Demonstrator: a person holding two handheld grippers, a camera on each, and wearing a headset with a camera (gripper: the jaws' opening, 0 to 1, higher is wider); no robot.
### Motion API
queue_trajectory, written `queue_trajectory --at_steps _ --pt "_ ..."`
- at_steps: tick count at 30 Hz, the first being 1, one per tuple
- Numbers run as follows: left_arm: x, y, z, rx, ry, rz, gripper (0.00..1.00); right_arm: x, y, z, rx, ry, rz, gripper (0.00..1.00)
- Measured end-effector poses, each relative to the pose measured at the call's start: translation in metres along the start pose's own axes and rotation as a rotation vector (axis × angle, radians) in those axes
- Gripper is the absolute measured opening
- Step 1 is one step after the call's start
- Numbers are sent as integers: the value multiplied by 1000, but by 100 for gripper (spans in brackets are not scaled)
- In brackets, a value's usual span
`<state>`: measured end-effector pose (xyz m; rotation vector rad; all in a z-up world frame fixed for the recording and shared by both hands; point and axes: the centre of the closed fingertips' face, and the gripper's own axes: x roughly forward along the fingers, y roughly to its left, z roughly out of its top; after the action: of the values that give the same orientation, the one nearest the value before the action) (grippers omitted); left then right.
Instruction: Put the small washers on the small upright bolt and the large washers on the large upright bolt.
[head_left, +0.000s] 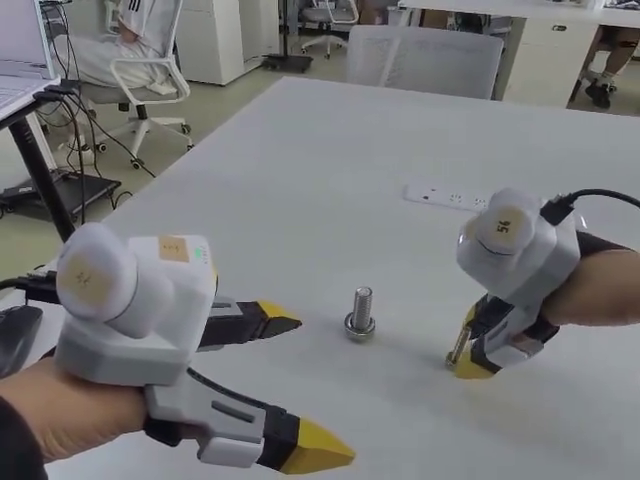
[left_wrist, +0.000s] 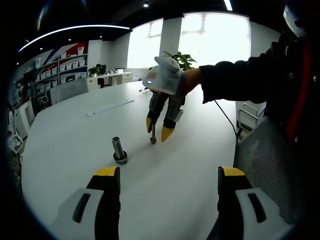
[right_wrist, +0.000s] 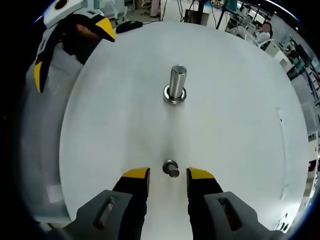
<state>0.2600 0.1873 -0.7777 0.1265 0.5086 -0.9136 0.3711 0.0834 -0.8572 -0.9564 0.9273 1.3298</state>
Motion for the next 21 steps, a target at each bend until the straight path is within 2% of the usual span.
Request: queue_trajectory --at_steps 5,14,21 --pt "0 -1 0 2 0 -2 80 -5 4 0 19 -27 -9 40" --pt "-1 -1 2 4 -6 -1 80 -13 14 0 67 -107 -27 51" --pt "-2 -1 3 4 -12 0 80 -22 19 8 97 -186 -58 61"
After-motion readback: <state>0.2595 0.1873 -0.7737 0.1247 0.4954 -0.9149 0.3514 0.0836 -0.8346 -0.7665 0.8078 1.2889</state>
